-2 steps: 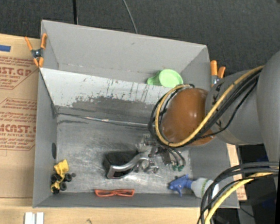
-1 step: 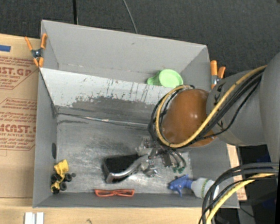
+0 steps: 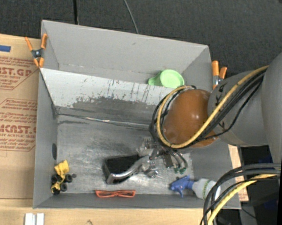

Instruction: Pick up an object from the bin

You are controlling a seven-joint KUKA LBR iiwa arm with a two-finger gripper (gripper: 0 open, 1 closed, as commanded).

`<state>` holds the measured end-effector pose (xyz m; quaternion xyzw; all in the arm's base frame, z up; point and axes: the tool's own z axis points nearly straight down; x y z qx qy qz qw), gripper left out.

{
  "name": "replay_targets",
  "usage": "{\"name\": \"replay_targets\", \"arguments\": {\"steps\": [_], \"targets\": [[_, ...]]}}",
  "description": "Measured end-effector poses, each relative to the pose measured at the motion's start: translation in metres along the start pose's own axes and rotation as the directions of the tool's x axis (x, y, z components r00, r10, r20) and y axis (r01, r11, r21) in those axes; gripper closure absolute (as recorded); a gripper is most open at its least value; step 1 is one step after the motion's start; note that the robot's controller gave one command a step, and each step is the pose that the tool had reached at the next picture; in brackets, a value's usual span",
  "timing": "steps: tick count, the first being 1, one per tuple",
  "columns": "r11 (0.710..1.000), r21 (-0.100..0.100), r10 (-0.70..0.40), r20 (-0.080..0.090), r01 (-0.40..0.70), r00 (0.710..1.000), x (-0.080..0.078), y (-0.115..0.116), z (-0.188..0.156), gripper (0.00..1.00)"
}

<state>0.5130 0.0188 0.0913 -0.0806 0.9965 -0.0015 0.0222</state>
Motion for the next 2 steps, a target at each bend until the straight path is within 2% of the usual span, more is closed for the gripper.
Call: {"name": "replay_targets", "arguments": {"steps": [2], "targets": [[1.000, 0.000, 0.000, 0.000, 0.000, 1.000, 0.0000, 0.0000, 0.0000, 1.00]]}}
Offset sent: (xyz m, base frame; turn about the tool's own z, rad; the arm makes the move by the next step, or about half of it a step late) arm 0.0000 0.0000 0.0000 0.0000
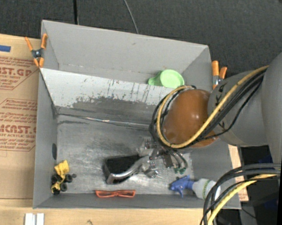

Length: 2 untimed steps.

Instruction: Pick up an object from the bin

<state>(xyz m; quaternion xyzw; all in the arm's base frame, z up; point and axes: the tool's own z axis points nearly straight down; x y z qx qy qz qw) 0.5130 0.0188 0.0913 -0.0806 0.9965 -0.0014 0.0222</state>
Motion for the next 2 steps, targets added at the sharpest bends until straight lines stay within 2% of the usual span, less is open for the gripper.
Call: {"name": "replay_targets", "arguments": {"steps": [2], "targets": [[1.000, 0.000, 0.000, 0.000, 0.000, 1.000, 0.0000, 0.0000, 0.0000, 1.00]]}}
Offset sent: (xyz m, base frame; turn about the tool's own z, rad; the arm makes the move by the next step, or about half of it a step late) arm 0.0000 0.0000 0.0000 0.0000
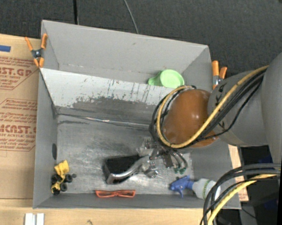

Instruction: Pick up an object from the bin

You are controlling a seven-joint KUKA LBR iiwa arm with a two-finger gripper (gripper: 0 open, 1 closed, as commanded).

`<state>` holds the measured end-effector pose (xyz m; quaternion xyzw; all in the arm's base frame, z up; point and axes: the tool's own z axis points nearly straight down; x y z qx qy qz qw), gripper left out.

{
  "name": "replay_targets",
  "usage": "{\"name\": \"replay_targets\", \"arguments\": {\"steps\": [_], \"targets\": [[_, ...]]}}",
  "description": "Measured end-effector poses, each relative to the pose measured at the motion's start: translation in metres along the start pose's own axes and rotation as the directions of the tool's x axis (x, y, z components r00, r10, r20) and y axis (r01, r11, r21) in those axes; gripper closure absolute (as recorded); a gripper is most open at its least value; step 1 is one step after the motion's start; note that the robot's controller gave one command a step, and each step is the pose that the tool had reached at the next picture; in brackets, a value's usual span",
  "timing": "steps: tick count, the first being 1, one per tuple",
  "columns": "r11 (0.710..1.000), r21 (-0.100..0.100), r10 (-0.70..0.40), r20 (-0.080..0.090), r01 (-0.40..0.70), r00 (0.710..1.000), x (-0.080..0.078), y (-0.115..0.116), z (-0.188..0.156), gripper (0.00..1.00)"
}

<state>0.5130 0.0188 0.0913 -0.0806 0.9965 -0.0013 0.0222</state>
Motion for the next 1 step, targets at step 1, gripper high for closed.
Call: {"name": "replay_targets", "arguments": {"steps": [1], "targets": [[1.000, 0.000, 0.000, 0.000, 0.000, 1.000, 0.0000, 0.0000, 0.0000, 1.00]]}}
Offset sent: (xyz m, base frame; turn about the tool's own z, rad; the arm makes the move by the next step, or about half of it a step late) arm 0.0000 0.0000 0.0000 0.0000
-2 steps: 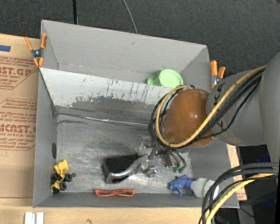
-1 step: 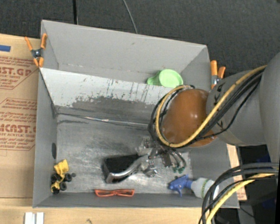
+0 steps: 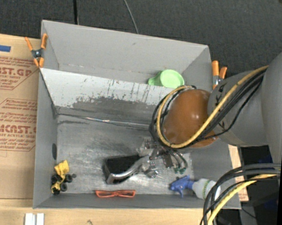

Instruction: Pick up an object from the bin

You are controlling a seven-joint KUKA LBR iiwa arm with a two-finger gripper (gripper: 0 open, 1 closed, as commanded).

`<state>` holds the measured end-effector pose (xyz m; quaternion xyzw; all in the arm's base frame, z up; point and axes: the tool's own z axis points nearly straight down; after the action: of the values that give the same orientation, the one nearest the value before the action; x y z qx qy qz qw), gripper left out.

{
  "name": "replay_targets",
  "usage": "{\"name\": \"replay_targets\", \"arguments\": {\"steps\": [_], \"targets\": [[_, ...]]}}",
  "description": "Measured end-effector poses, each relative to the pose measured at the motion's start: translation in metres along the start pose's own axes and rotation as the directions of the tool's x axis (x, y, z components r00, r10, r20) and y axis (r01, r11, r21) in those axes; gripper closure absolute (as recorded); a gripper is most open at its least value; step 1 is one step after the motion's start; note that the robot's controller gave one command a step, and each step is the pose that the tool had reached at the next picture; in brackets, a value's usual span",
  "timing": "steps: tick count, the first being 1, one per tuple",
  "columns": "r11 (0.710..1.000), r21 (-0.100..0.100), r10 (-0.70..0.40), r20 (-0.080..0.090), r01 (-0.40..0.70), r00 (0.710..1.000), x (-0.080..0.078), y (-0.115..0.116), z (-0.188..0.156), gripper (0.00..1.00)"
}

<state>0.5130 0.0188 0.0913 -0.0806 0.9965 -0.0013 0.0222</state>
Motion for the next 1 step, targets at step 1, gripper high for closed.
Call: {"name": "replay_targets", "arguments": {"steps": [1], "targets": [[1.000, 0.000, 0.000, 0.000, 0.000, 1.000, 0.0000, 0.0000, 0.0000, 1.00]]}}
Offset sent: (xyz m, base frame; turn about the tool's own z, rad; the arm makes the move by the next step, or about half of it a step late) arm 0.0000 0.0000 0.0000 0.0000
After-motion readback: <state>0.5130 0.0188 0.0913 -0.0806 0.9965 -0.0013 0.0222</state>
